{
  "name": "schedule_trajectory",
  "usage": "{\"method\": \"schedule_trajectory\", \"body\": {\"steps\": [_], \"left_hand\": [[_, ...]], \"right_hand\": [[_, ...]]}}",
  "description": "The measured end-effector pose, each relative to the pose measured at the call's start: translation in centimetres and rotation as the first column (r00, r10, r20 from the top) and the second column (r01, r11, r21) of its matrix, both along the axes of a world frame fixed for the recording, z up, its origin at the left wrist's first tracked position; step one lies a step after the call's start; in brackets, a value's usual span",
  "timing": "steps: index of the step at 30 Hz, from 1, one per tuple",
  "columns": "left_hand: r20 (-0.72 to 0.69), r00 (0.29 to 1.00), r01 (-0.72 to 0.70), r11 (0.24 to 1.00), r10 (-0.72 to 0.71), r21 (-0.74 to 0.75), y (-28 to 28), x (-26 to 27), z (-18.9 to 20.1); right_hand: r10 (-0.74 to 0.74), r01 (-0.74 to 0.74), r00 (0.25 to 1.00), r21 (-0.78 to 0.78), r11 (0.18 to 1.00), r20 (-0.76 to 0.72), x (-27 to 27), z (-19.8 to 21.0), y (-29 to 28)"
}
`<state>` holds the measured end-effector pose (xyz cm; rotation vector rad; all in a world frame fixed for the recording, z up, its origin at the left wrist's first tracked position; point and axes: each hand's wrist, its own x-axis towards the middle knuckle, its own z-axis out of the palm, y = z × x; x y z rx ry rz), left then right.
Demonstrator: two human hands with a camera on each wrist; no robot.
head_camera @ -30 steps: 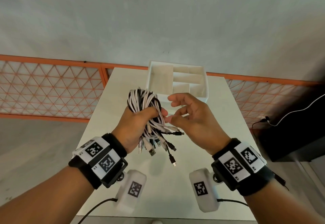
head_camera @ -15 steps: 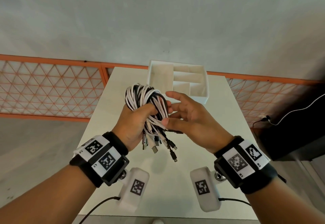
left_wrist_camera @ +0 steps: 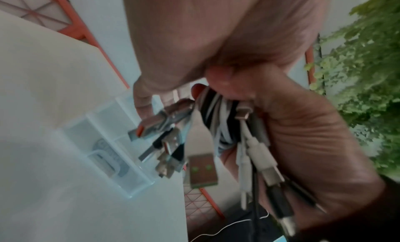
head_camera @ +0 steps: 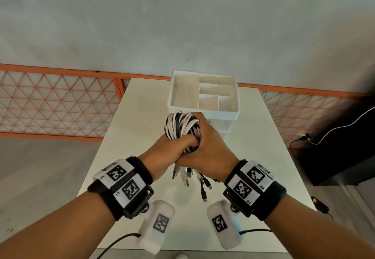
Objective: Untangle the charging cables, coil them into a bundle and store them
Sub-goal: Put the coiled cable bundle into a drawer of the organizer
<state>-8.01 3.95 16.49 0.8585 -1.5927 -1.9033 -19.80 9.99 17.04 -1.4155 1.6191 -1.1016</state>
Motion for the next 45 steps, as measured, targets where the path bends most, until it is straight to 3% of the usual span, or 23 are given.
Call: {"method": "schedule_trajectory", "body": {"steps": [3, 7, 12, 18, 25, 34, 39, 45], "left_hand": [[0.067, 0.989, -0.132, 0.99, 0.135, -0.041, 0.2, 0.0, -0.8], [0.17, 0.945, -0.267, 0.96, 0.278, -0.085, 0.0, 0.3, -1.5], [0.397, 0.849, -0.239, 0.923, 0.349, -0.301, 0.0, -0.4, -1.2], [0.431, 0.81, -0.274, 0.906, 0.398, -0.323, 0.0, -0.8, -1.2], [0.388, 0.856, -0.283, 0.937, 0.343, -0.205, -0.3, -0.6, -2.2], [0.445, 0.837, -0.209, 0.938, 0.318, -0.277, -1.2, -0.7, -2.6], [0.437, 0.865, -0.214, 0.969, 0.247, -0.126, -2.4, -1.2, -3.2], [0.347, 0.932, -0.142, 0.986, 0.106, 0.081, -3.8, -1.6, -3.9]], "right_hand": [[-0.058, 0.058, 0.998, 0.021, 0.998, -0.033, -0.2, -1.1, 0.0], [-0.074, 0.091, 0.966, 0.057, 0.994, -0.247, -0.4, -2.3, 0.2], [-0.107, 0.096, 0.877, -0.048, 0.994, -0.468, 0.0, -4.4, -0.2], [-0.09, 0.06, 0.847, -0.075, 0.995, -0.523, 0.3, -4.9, -0.8], [-0.023, 0.048, 0.923, 0.056, 0.997, -0.384, -0.5, -4.5, -1.2], [-0.008, 0.021, 0.826, 0.017, 1.0, -0.563, -0.7, -5.6, -1.8], [0.023, 0.013, 0.81, 0.058, 0.998, -0.586, -1.4, -6.2, -2.5], [-0.012, 0.035, 0.851, 0.034, 0.999, -0.525, -3.2, -7.0, -2.5]]}}
